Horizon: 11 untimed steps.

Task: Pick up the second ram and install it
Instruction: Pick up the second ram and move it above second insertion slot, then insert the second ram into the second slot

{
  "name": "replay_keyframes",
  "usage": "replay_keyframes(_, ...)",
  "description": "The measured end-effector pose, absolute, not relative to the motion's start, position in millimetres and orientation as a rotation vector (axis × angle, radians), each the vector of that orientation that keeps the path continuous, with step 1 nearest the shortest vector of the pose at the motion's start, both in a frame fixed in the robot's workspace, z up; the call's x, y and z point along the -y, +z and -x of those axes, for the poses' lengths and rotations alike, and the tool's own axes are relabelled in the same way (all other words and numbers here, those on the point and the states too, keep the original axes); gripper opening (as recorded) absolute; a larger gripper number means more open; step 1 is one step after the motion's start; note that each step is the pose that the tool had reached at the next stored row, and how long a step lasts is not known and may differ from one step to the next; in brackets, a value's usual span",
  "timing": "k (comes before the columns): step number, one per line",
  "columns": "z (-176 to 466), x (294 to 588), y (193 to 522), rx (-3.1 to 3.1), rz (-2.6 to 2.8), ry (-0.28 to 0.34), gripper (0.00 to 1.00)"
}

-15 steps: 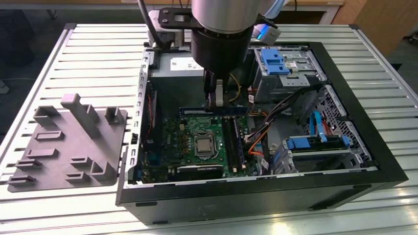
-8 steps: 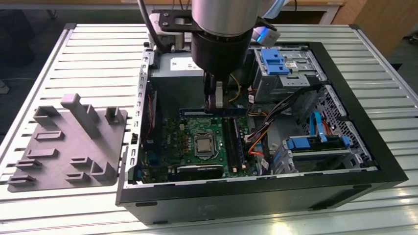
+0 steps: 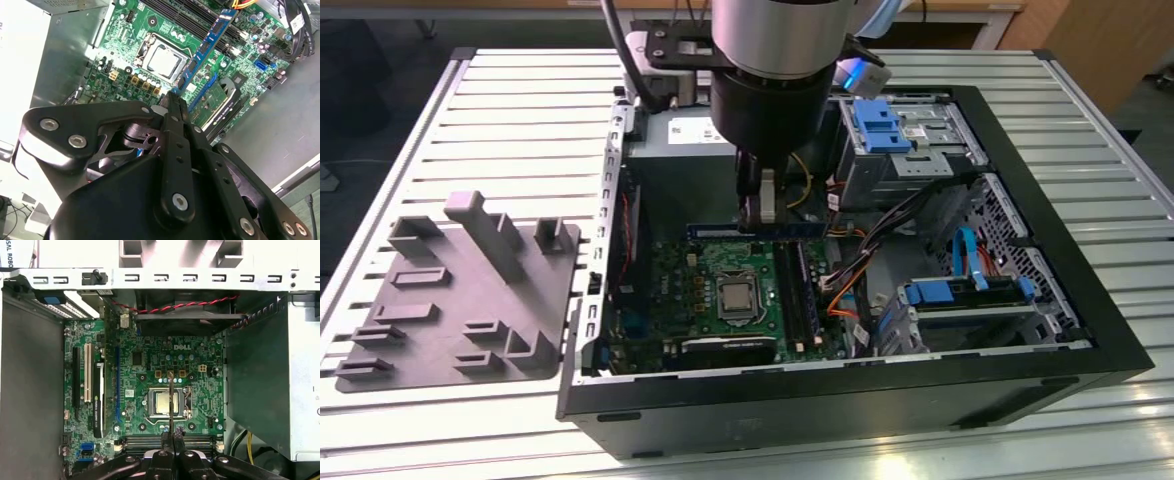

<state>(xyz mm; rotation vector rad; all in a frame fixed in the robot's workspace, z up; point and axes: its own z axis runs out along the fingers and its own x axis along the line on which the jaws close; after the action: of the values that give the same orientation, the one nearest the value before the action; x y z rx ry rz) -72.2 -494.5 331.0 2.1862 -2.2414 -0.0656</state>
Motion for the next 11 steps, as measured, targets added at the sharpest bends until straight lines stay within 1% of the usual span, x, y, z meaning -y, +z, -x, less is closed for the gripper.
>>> replay_keyframes(11, 72.2, 494.5, 329.1, 2.241, -2.186, -0.066, 0.12)
